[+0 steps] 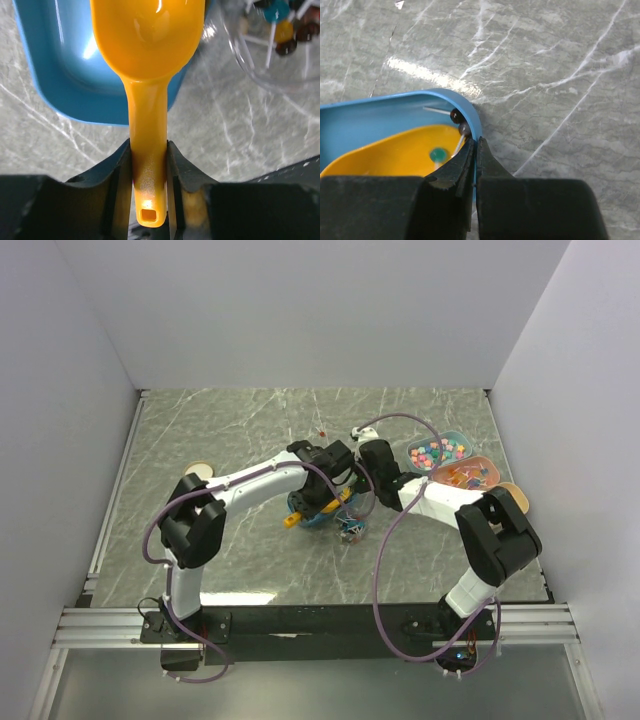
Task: Pack the candies
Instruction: Scoop the fake candies from the storage box.
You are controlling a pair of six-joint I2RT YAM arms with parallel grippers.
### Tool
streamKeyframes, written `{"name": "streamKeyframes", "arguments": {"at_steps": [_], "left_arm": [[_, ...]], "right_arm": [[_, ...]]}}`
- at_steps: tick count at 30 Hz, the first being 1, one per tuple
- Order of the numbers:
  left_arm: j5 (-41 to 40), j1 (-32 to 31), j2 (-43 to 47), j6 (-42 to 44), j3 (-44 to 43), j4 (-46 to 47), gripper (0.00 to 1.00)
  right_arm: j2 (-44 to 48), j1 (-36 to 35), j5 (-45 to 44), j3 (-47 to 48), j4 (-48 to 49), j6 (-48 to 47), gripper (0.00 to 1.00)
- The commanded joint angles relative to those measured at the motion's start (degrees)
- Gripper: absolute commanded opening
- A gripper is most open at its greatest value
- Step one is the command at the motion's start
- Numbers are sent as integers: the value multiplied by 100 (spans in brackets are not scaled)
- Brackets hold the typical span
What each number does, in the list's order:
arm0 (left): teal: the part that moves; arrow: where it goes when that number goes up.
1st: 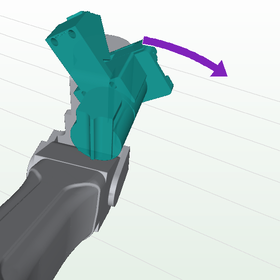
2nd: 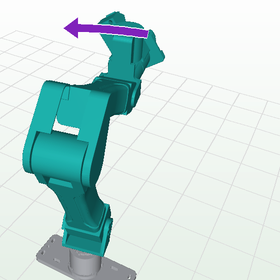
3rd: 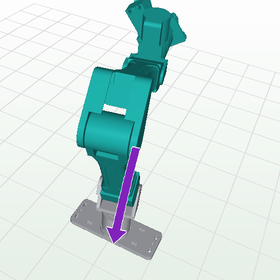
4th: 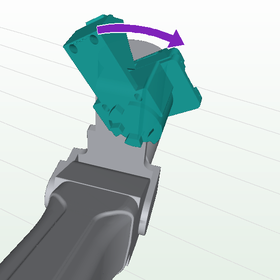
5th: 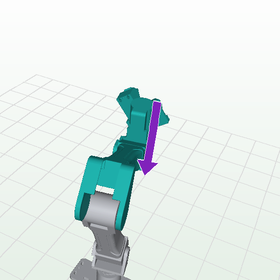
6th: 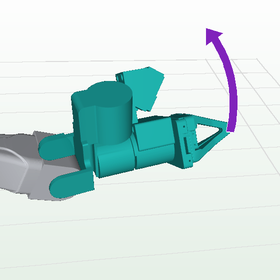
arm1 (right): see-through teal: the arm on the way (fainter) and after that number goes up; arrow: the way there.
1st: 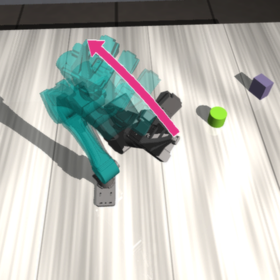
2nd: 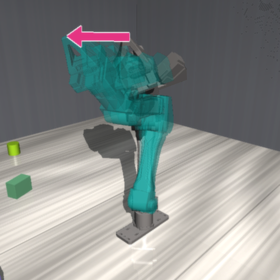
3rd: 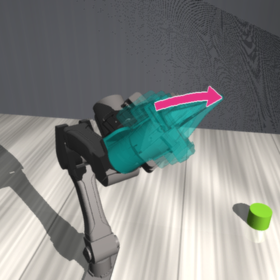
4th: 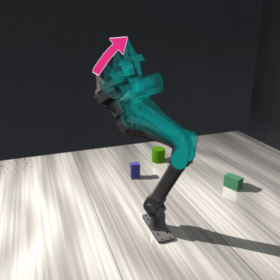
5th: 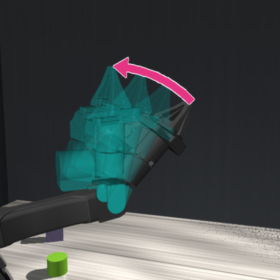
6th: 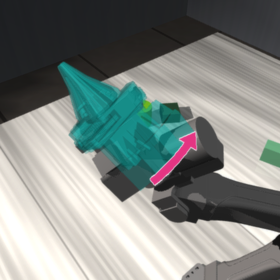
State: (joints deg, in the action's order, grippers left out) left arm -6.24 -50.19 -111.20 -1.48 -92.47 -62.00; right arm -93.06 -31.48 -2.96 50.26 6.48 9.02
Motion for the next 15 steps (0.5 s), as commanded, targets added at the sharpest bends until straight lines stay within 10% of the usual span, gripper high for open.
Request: {"name": "streamKeyframes", "arguments": {"at_steps": [1, 15], "left_arm": [[325, 185, 54, -730, 105, 1347, 1], [-465, 159, 107, -494, 370, 1709, 1]], "right_arm": [[279, -253, 428, 248, 785, 347, 0], [51, -7, 1192, 397, 697, 540, 0]]}}
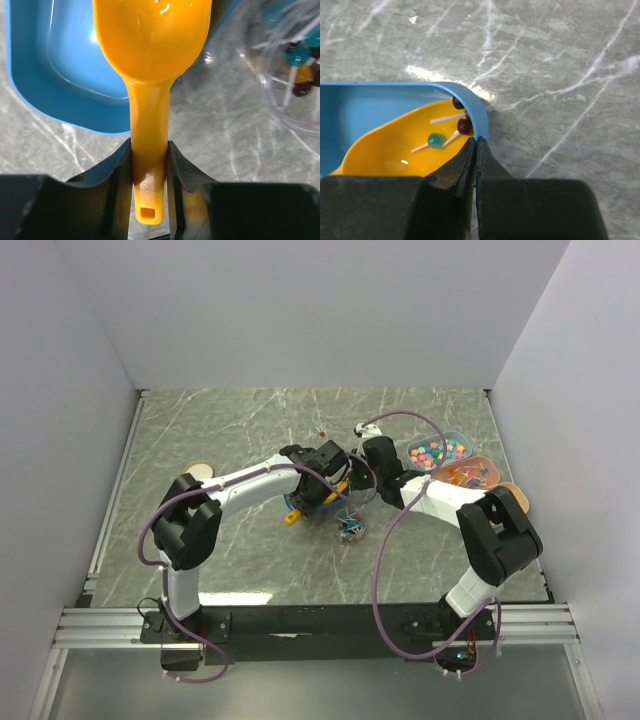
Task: Pack the candies
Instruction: Scoop the fake candies from the storage box.
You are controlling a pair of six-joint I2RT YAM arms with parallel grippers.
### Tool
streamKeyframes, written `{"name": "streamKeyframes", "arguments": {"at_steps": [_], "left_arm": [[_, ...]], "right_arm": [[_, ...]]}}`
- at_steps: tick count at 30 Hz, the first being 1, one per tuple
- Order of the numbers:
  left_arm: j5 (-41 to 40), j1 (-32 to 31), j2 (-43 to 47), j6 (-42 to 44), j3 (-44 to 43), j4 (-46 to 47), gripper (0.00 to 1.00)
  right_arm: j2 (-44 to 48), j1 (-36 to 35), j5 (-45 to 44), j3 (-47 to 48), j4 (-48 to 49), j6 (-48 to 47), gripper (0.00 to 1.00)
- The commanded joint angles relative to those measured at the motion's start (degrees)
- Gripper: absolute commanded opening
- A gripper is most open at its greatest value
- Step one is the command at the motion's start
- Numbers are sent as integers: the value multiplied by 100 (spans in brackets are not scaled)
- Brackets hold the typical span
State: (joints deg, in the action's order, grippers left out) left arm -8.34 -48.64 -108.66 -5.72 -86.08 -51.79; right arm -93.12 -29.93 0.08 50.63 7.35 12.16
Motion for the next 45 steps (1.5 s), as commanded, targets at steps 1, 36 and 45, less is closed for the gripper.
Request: {"name": "streamKeyframes", "arguments": {"at_steps": [1, 36, 45], "left_arm": [[-360, -13, -164, 17, -303, 627, 1], [465, 355, 1180, 1037, 1797, 2929, 1], [438, 584, 1672, 1134, 1990, 2973, 1]], "right_arm": [[57, -153, 958, 386, 609, 216, 0], [-488, 567, 1232, 412, 240, 348, 0], [-637, 576, 801, 702, -146, 190, 0]]}}
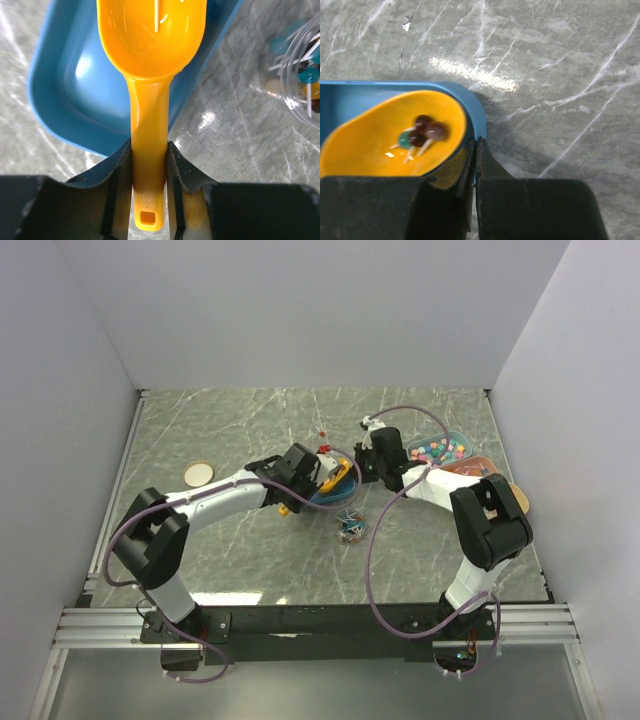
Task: Pack the candies
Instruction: Scoop the fake candies from the storage box, then place the fake candies in the packing bottle.
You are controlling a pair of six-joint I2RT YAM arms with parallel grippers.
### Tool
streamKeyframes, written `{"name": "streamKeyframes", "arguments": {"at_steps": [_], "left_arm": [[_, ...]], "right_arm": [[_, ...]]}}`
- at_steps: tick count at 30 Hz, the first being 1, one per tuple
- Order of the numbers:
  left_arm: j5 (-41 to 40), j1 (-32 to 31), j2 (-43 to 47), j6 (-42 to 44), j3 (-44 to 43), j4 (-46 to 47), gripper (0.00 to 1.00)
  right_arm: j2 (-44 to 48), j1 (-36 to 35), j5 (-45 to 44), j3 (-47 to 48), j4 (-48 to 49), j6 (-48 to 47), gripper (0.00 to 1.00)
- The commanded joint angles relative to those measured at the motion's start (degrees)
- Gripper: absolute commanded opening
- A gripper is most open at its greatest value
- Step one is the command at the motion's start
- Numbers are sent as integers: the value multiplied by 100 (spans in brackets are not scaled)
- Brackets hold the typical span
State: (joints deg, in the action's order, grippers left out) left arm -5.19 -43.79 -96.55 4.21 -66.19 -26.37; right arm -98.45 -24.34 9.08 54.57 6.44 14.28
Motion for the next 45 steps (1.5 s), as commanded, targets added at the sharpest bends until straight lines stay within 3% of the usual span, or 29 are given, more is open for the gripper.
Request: {"name": "streamKeyframes", "arguments": {"at_steps": [1, 11, 15, 19, 23, 29, 45], "left_arm": [[141, 116, 505, 159, 1, 414, 1], [176, 169, 1200, 598, 107, 1, 1], [299, 169, 1630, 1036, 221, -324, 1], [431, 160, 2026, 1530, 309, -781, 1], [475, 125, 2132, 1803, 151, -1475, 1], [89, -498, 1896, 1829, -244, -2459, 1], [-1598, -2071, -82, 1047, -2231, -4516, 1]], "right_arm": [[-130, 17, -134, 335, -81, -31, 0], [-209, 25, -284, 520, -301, -49, 34], [45, 26, -538, 511, -441, 4, 50], [397, 192, -898, 423, -599, 48, 59], [923, 508, -1197, 169, -854, 162, 65], [1801, 641, -1672, -208, -1267, 355, 76], [3201, 711, -1998, -1255, -1259, 575, 79]]}}
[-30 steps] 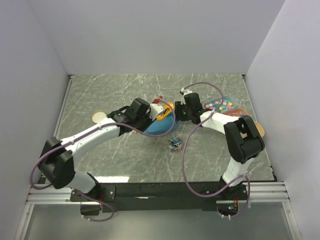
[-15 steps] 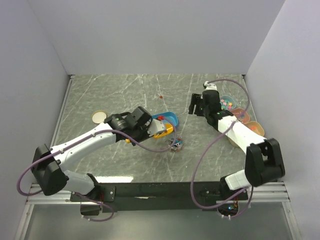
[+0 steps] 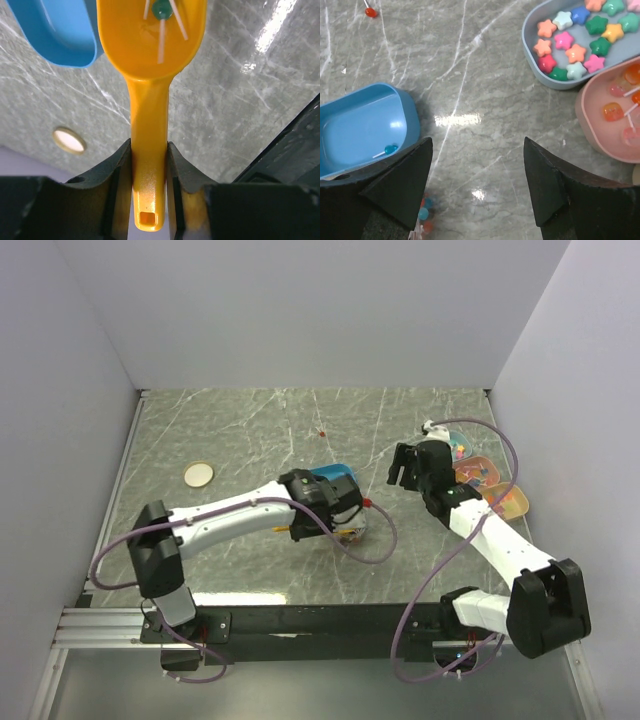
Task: Pack the candies
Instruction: Place the fake candies in the packing bottle.
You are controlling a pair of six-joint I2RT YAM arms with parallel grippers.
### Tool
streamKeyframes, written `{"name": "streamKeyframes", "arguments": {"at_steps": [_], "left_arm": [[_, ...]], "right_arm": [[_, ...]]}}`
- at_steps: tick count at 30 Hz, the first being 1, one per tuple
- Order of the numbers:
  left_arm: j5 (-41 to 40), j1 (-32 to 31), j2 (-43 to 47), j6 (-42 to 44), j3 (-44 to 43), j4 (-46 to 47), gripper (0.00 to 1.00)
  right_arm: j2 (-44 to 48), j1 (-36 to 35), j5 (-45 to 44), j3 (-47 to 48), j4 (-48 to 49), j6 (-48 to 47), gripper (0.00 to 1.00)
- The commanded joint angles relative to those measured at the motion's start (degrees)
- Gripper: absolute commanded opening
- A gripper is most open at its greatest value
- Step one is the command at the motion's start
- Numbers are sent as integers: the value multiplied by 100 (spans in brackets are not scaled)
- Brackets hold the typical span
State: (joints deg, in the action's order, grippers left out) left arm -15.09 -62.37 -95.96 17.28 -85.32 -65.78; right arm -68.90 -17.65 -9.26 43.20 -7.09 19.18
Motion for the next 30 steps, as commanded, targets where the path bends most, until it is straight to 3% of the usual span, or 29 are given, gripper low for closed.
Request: {"name": "streamKeyframes", "arguments": {"at_steps": [1, 13, 30], "left_arm": [[-748, -258, -246, -286, -388, -611, 1], [-2515, -706, -529, -568, -477, -700, 1], [-2903, -1058, -485, -357, -248, -647, 1]], "right_arm": [[333, 60, -173, -154, 94, 86, 79], [545, 121, -112, -374, 147, 95, 79], [422, 122, 64, -426, 314, 262, 80]]}}
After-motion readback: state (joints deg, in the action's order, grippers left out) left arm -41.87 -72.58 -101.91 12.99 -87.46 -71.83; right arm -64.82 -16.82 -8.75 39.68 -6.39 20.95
